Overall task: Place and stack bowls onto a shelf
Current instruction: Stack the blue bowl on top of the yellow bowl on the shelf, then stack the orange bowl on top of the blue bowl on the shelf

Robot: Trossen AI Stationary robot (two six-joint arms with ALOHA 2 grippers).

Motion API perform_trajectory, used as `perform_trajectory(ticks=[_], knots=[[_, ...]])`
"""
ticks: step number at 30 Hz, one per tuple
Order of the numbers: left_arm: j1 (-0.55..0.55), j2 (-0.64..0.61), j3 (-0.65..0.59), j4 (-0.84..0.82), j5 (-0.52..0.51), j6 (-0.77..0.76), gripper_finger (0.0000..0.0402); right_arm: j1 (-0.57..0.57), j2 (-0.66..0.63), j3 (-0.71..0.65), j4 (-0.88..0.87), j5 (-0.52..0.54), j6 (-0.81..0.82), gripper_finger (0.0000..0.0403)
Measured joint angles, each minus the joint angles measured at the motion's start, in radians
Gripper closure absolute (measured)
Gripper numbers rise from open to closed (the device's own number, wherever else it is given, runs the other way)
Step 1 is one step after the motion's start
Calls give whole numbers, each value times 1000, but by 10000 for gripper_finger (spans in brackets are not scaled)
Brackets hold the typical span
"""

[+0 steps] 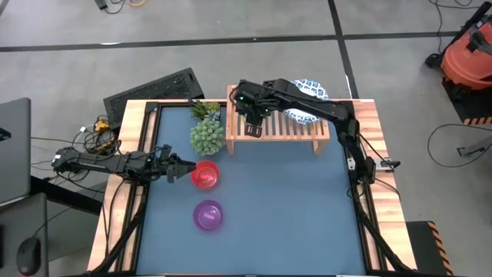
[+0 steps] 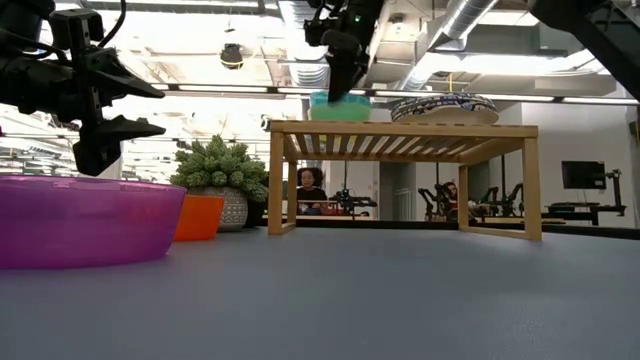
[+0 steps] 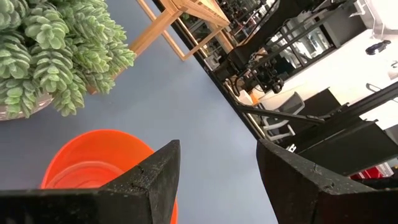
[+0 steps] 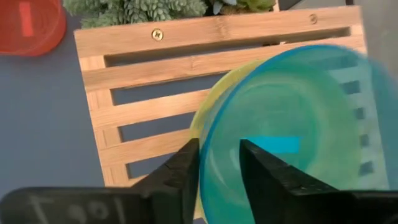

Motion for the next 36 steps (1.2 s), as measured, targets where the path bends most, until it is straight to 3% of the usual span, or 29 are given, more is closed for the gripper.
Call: perform_trajectory(ticks=[7,15,25,36], knots=[[0,0,0,0,0,0,205,0,-23,21,3,8,18,211],[0,0,0,-1,0,1,205,24,-74,21,29,-3,59,205],[0,0,0,-1,0,11,205,222,-106,21,209,-30,125,209],[0,0,0,-1,0,12,205,370,106,-1,382,-39,-42,209]])
